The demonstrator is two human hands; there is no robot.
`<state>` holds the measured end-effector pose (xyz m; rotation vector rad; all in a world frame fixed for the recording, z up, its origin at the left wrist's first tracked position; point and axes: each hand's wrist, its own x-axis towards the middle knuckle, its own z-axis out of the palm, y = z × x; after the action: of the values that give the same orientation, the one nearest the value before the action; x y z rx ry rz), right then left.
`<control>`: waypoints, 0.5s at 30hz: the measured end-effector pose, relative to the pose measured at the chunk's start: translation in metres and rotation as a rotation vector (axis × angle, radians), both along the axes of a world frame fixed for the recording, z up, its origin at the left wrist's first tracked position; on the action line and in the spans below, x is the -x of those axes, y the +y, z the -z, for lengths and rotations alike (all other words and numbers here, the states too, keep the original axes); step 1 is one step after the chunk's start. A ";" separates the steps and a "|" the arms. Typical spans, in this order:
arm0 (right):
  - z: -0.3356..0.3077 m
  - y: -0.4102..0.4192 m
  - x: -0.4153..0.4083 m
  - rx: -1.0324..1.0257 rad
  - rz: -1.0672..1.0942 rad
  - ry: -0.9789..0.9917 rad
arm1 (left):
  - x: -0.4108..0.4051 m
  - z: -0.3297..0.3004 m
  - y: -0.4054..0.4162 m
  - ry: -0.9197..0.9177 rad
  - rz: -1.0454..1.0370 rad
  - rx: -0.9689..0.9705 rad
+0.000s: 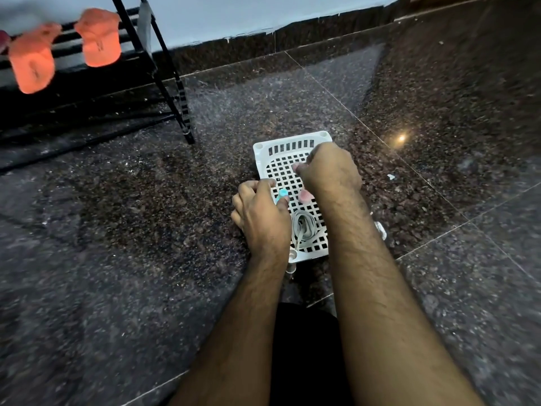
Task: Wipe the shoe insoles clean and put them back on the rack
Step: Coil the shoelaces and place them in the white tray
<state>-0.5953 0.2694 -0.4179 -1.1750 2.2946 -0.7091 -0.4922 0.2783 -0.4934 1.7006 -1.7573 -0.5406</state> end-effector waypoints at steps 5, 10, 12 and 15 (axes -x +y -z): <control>0.023 -0.020 -0.010 0.180 0.085 -0.363 | 0.000 -0.003 0.001 0.045 -0.023 0.063; 0.029 -0.021 0.003 0.238 0.186 -0.465 | -0.001 0.004 -0.006 0.067 0.026 -0.028; 0.030 -0.024 0.009 0.271 0.163 -0.311 | -0.002 0.006 -0.010 0.070 0.087 -0.081; 0.036 -0.033 0.016 0.345 0.123 -0.130 | -0.005 0.006 -0.014 0.061 0.173 -0.135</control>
<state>-0.6113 0.2367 -0.4543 -1.0990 2.2067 -1.2291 -0.4875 0.2640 -0.4992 1.6113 -1.8708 -0.7950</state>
